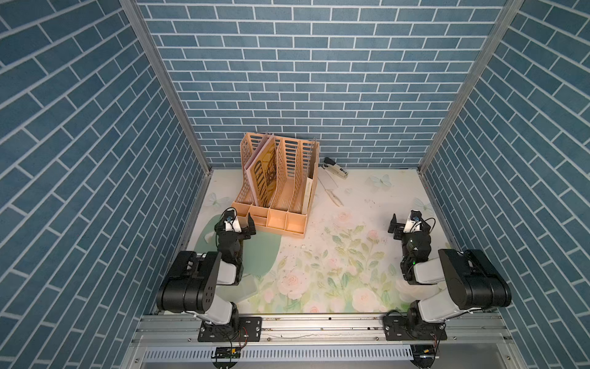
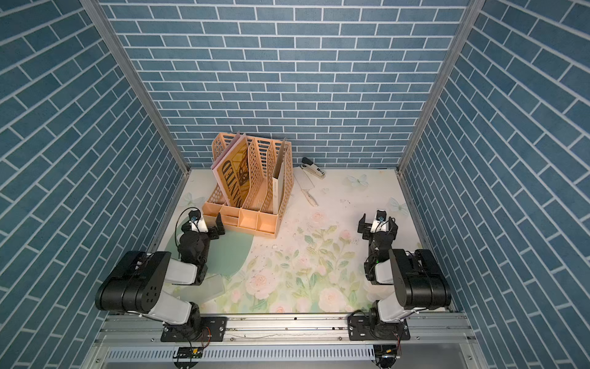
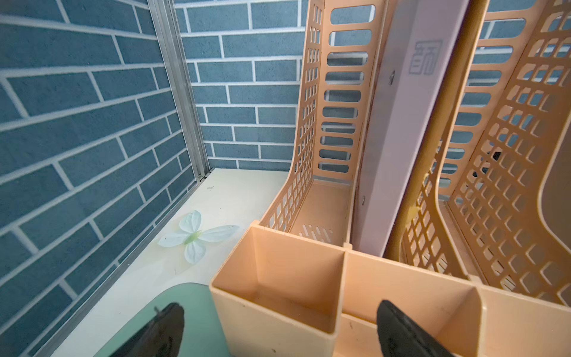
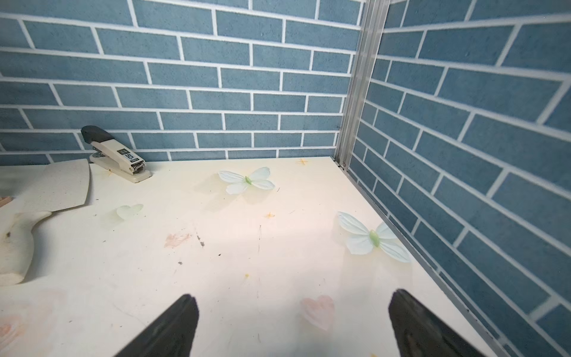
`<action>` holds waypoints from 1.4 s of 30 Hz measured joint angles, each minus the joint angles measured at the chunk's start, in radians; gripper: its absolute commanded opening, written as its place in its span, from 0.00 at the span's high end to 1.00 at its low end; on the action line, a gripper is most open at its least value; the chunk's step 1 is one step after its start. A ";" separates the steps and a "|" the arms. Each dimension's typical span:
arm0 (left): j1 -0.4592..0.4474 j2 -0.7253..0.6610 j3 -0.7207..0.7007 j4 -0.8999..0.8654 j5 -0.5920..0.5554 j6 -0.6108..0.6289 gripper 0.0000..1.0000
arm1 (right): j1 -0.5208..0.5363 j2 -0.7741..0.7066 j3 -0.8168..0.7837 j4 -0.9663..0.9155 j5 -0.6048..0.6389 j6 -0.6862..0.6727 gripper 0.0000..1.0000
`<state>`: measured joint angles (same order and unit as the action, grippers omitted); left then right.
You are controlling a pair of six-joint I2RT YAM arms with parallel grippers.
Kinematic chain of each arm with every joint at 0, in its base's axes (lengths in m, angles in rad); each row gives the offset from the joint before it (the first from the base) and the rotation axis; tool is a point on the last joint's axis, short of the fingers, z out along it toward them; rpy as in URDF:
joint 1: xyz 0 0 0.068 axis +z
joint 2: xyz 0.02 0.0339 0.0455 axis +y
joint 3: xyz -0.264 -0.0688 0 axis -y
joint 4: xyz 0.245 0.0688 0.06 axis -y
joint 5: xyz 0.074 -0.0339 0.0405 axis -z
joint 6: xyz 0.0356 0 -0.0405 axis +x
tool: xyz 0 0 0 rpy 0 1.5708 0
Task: Align the knife with the edge of the cutting board
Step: Move the work surface to the center of the board.
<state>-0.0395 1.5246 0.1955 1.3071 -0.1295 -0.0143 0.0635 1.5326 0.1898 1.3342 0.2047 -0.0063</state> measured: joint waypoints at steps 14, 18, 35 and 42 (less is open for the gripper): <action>0.000 0.000 0.000 0.000 0.000 0.000 0.00 | 0.000 0.000 0.000 0.000 0.000 0.000 0.00; 0.000 0.000 0.000 0.000 0.000 0.000 0.01 | 0.000 0.000 0.000 0.000 0.000 0.000 0.00; -0.008 -0.372 0.301 -0.640 -0.217 -0.190 0.00 | 0.039 -0.317 -0.073 -0.112 0.159 0.062 0.00; 0.002 -0.315 0.511 -1.147 -0.210 -0.453 0.00 | 0.001 -0.525 0.020 -0.468 0.177 0.444 0.08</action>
<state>-0.0380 1.2091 0.7067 0.1604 -0.3397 -0.4671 0.0643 1.0077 0.2100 0.8658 0.3813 0.4377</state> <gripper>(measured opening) 0.995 0.976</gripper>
